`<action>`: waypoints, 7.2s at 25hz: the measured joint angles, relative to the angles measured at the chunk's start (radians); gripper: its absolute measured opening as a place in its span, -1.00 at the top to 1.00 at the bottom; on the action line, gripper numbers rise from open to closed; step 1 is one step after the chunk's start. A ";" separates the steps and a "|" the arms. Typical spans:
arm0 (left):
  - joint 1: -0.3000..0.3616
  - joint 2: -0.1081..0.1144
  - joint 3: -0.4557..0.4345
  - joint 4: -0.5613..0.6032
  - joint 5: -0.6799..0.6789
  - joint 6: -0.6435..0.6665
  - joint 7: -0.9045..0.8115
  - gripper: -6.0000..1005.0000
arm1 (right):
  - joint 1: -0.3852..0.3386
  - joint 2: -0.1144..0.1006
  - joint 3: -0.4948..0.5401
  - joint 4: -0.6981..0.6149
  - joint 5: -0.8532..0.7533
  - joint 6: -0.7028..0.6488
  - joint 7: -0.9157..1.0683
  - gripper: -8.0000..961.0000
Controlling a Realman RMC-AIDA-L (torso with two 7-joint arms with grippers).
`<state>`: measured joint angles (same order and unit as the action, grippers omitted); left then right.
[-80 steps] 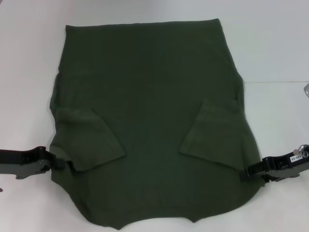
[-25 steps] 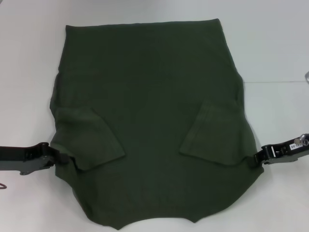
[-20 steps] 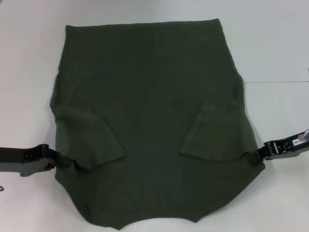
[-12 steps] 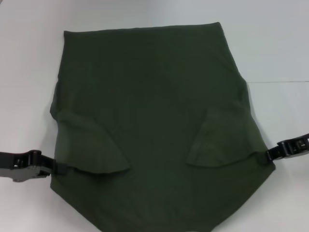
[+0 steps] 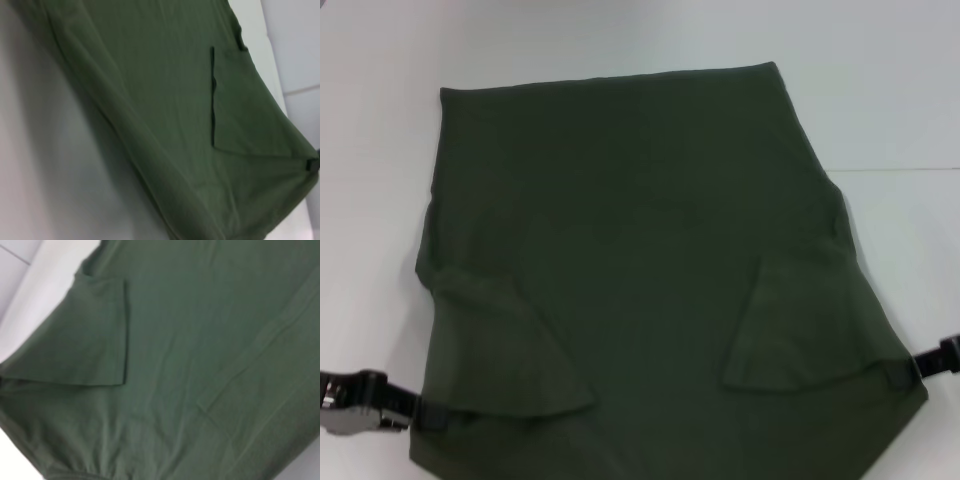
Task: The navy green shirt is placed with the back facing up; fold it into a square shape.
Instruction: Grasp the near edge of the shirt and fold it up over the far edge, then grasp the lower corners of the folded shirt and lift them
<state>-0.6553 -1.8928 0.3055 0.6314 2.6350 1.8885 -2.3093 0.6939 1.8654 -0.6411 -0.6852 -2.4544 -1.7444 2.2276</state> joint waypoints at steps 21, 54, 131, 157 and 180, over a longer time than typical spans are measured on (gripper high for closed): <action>-0.103 0.039 -0.090 -0.080 -0.312 -0.290 -0.072 0.91 | 0.042 -0.037 0.186 0.003 0.228 0.189 0.027 0.80; -0.168 -0.125 -0.078 -0.239 -0.676 -1.040 0.444 0.91 | 0.157 0.111 0.111 0.235 0.387 0.969 -0.160 0.76; -0.019 -0.156 0.246 -0.100 -0.326 -1.089 0.435 -0.44 | -0.033 -0.021 0.032 0.168 0.372 0.508 -0.143 -0.92; -0.032 -0.150 0.258 -0.130 -0.286 -1.090 0.429 -0.10 | -0.031 -0.022 0.032 0.168 0.364 0.494 -0.138 -0.90; -0.044 -0.149 0.263 -0.133 -0.277 -1.135 0.403 0.94 | 0.002 -0.038 -0.045 0.157 0.360 0.503 -0.052 -0.87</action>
<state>-0.6991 -2.0417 0.5684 0.4981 2.3578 0.7531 -1.9062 0.6958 1.8276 -0.6863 -0.5283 -2.0949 -1.2419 2.1753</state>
